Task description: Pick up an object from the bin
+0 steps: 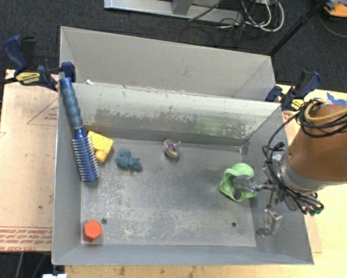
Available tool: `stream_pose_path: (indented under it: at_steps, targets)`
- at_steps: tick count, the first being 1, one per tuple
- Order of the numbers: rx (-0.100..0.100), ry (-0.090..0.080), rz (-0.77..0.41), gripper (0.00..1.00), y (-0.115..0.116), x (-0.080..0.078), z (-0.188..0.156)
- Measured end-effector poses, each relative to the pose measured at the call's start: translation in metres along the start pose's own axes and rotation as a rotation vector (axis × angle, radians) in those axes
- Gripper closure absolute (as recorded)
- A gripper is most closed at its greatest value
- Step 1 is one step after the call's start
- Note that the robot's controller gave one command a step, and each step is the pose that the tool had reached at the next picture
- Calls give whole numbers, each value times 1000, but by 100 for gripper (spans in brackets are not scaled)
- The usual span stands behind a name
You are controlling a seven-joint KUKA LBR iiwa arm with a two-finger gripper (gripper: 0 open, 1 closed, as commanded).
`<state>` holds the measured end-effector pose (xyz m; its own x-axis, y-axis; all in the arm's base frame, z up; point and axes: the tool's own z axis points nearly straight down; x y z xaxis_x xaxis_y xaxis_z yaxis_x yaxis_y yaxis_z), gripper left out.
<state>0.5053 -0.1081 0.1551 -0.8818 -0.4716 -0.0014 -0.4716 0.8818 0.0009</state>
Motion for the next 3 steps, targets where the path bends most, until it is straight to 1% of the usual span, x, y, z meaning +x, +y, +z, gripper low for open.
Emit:
stream_pose_path:
  at_steps: [1, 2, 3]
  targets:
    - [-3, 0, 41, 0, -10, -60, 78]
    - [5, -5, 313, 0, -63, -64, 59]
    - [1, -2, 310, 100, -61, -64, 59]
